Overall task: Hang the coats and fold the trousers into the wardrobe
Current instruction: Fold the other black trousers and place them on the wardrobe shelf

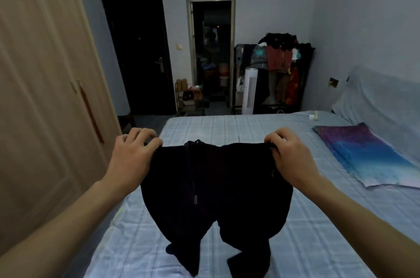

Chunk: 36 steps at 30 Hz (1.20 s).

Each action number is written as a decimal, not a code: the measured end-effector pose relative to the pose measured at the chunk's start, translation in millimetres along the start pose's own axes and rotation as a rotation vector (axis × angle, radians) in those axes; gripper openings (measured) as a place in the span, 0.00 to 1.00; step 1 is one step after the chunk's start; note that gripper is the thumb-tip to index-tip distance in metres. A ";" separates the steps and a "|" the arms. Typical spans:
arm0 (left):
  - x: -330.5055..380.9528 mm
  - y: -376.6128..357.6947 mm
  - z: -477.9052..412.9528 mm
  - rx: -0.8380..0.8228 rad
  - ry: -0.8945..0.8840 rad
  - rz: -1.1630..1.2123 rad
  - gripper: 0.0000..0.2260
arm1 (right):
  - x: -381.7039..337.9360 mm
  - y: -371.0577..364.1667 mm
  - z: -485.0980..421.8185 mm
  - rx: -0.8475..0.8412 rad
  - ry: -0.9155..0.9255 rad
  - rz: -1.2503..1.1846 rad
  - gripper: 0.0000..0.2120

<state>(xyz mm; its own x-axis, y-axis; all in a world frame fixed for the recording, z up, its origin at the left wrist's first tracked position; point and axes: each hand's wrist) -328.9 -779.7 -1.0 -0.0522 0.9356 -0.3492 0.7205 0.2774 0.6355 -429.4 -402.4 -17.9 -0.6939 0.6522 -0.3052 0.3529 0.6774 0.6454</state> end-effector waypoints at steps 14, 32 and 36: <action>-80.8 58.5 36.1 0.177 -0.083 0.197 0.12 | -83.6 28.1 -2.9 0.190 0.144 -0.146 0.09; -35.1 15.6 -31.6 -0.528 0.462 0.322 0.04 | -137.6 -87.0 -67.7 0.026 -0.683 -0.373 0.06; 9.3 18.4 5.0 -0.472 0.524 0.505 0.07 | -181.7 -108.0 -27.0 0.070 -0.670 -0.538 0.06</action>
<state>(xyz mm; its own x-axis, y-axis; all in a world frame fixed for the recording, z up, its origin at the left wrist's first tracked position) -312.7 -766.9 4.0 -0.1995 0.9190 0.3401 0.3870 -0.2450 0.8890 -358.5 -603.3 -13.3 -0.2688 0.2853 -0.9199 0.1354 0.9568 0.2572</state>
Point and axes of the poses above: each hand's wrist, its own z-axis away from the middle knuckle, its own y-axis out of the back of the hand, x = y × z, and after that the axes turned 11 degrees about -z, right-handed
